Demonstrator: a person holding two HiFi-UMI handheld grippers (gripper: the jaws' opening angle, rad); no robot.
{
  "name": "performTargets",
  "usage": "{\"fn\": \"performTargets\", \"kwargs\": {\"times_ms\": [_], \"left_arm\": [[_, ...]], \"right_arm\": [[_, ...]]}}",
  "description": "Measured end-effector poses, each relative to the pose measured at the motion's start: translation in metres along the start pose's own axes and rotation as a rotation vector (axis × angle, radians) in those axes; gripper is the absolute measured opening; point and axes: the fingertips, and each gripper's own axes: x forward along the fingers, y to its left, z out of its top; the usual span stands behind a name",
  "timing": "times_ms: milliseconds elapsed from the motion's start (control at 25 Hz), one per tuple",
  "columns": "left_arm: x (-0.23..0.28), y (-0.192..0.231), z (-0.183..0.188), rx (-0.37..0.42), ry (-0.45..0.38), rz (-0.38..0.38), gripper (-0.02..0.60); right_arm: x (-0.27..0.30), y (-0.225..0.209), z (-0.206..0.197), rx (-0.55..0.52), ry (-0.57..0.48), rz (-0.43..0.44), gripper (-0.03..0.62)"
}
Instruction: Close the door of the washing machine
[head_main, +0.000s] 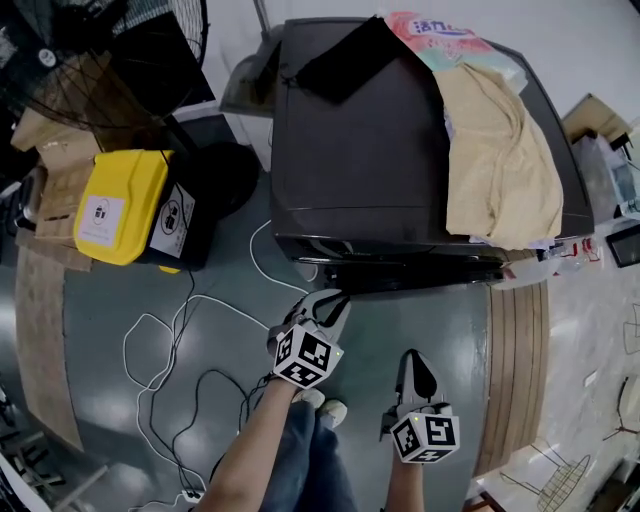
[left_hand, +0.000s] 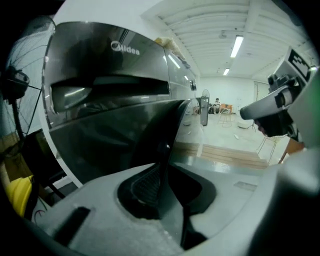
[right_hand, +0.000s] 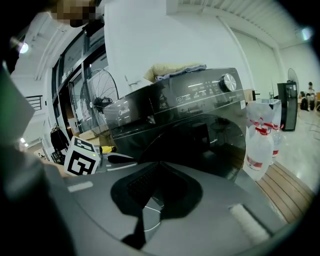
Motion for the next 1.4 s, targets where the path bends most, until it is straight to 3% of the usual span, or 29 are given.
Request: {"fn": "performTargets", "kwargs": {"times_ms": [160,320,640,840,1080,1400], "left_arm": [[-0.040,-0.006,0.049,-0.035,-0.083,0.031,0.029],[-0.090,-0.005,0.129,-0.048,-0.198,0.075,0.006],[-0.188,0.008,0.328,0.025,-0.457,0.127,0.000],[-0.235,0.002,0.423,0.085,-0.583,0.125,0.000],[-0.266,-0.016,0.474,0.092,-0.662,0.093,0.000],[-0.272,-0.034,0.488,0.085,-0.700,0.050,0.000]], "right_arm": [[-0.013,0.007,0.044,-0.017,-0.057,0.001,0.014],[-0.040,0.021,0.114,-0.042,-0.156,-0.004,0.013],[-0.129,0.038,0.278,-0.103,-0.427,-0.051,0.012],[-0.187,0.047,0.362,-0.162,-0.596,-0.076,0.012],[-0.235,0.061,0.406,-0.202,-0.713,-0.103,0.014],[-0.261,0.062,0.426,-0.217,-0.762,-0.142,0.012]]}}
